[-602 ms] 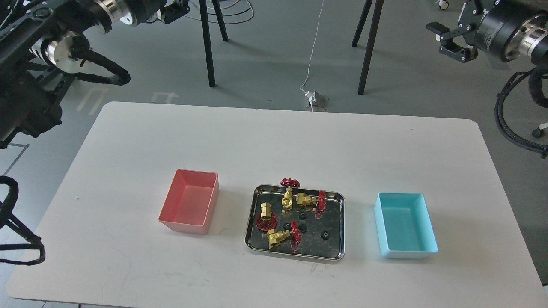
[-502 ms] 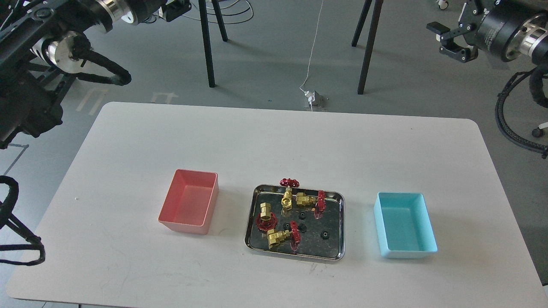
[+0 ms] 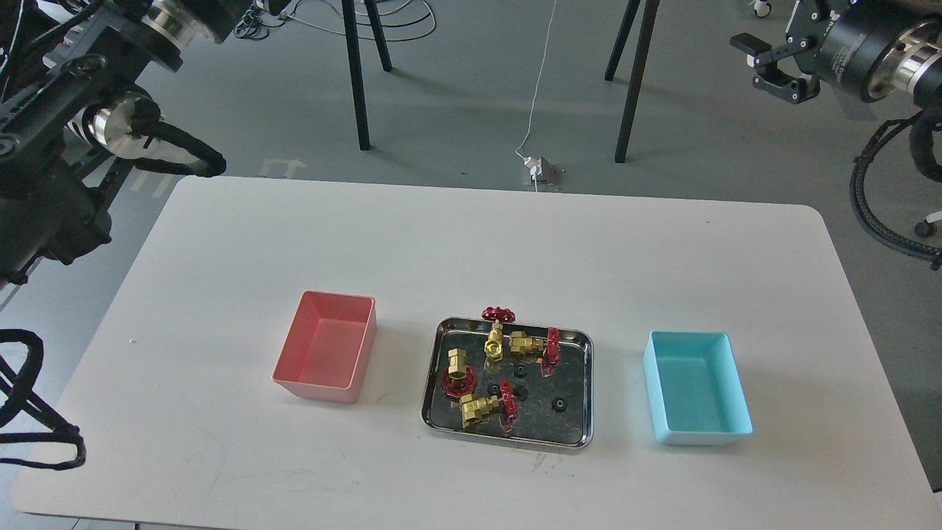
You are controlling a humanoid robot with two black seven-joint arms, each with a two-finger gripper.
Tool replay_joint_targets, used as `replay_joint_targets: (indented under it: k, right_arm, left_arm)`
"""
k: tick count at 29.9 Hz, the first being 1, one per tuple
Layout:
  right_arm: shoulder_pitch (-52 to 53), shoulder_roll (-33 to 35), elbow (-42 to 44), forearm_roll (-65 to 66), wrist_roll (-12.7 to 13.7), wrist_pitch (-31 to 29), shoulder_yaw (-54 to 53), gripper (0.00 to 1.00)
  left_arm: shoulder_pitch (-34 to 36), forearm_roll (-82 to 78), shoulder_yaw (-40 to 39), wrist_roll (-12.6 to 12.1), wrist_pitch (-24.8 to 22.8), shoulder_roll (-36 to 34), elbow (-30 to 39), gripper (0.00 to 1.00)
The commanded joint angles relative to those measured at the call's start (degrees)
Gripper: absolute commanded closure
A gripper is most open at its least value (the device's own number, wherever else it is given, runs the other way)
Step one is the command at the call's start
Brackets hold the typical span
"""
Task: Place valve in pink box and gear in blue box
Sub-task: 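Move the left arm from rest toward the metal tray, then reach the left gripper into the tray and grasp a brass valve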
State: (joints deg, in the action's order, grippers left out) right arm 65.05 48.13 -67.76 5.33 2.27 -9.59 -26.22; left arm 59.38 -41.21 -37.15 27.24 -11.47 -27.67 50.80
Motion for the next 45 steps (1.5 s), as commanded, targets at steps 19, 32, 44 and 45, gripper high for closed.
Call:
replay_joint_targets:
  k: [19, 32, 44, 45]
  right_arm:
    - [7.20, -0.50, 2.19, 1.44, -0.43, 0.71, 0.47, 0.01]
    - [6.85, -0.50, 2.90, 2.76, -0.07, 1.07, 0.82, 0.01]
    - [6.58, -1.46, 2.90, 4.87, -0.25, 1.15, 0.82, 0.01]
    - [6.58, -1.46, 2.90, 4.87, -0.34, 1.15, 0.82, 0.01]
  left_arm:
    - [-13.67, -81.89, 21.32, 0.76, 35.45, -3.27, 19.07, 0.00]
    - [-22.38, -83.79, 23.09, 0.76, 35.99, 5.25, 11.09, 0.00]
    - [-25.01, -83.79, 24.58, 0.76, 36.60, 15.62, -5.09, 0.00]
    - [-25.01, -83.79, 24.58, 0.76, 36.60, 15.97, -5.79, 0.00]
